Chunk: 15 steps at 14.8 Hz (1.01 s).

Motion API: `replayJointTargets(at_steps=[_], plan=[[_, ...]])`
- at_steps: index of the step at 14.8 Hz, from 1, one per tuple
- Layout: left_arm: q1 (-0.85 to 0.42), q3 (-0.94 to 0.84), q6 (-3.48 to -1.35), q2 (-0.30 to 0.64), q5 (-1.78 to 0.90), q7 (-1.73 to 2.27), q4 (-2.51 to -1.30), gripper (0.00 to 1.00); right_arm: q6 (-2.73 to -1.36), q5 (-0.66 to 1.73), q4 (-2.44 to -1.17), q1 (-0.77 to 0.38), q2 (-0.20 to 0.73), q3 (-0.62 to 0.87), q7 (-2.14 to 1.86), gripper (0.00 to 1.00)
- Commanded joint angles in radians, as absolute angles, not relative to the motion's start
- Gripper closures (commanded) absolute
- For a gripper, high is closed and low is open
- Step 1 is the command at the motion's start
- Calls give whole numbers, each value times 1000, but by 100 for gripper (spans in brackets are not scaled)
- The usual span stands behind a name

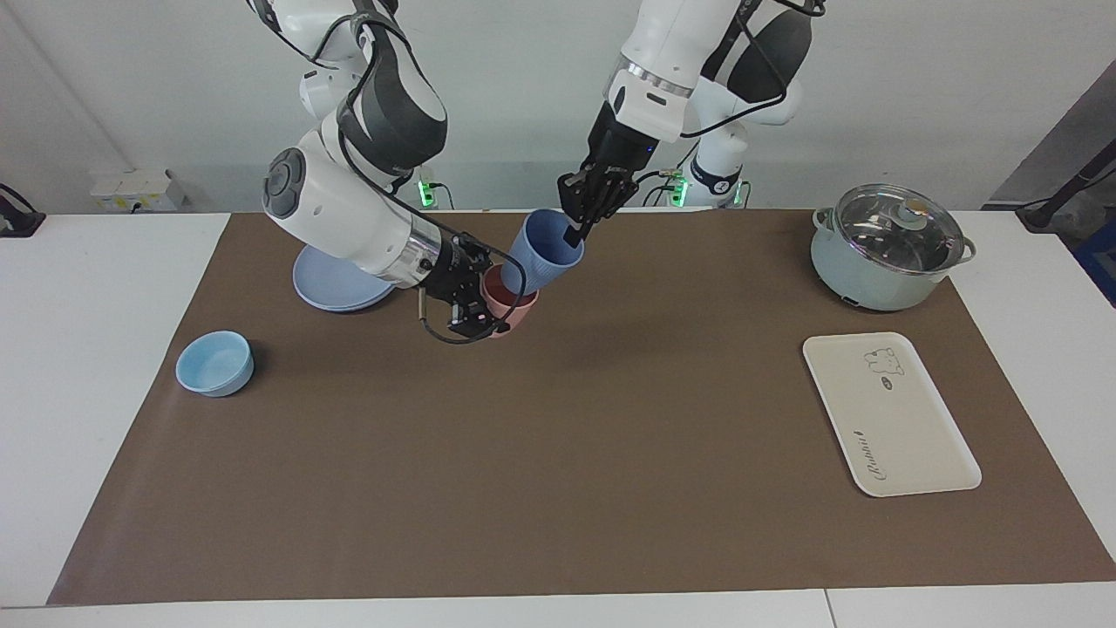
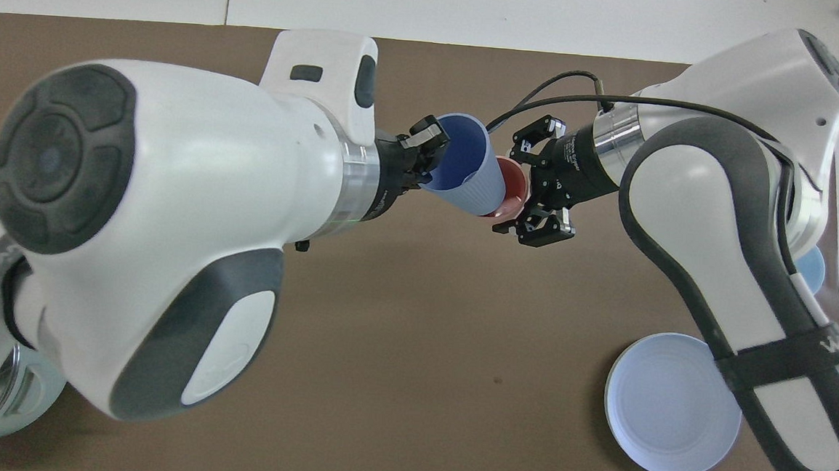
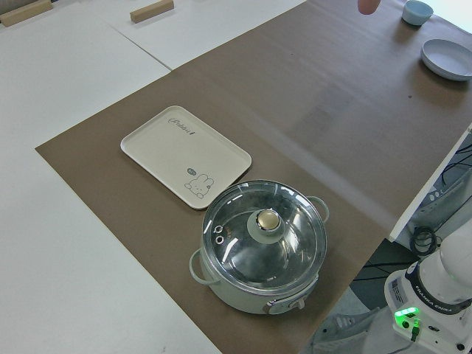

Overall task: Place cup on tray
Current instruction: 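Grasp the blue cup with the left gripper and pull it from the pink cup, then carry the blue cup onto the tray with the left gripper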

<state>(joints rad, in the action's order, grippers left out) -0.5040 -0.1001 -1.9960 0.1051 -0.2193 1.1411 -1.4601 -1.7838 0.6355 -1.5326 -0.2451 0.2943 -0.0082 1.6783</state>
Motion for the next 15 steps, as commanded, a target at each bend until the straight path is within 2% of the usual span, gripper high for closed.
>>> replayJointTargets(at_steps=[1,4,9,12,15], plan=[[-463,-97,-1936,68,-261,1135,-1448,100,-1782,612,-1568,-216,264,-5,1663,100],[-422,-94,-1934,20,-259,1083,-1498,100,-1784,615,-1588,-172,256,-5,1597,100],[-148,-94,-1957,-61,-259,668,-1707,100,-1786,736,-1729,35,258,-3,1292,100],[18,-94,-2044,-23,-259,367,-1769,100,-1837,804,-1779,90,323,-5,1106,100],[171,-94,-2121,58,-249,92,-1769,100,-1878,839,-1799,112,402,-3,998,100]])
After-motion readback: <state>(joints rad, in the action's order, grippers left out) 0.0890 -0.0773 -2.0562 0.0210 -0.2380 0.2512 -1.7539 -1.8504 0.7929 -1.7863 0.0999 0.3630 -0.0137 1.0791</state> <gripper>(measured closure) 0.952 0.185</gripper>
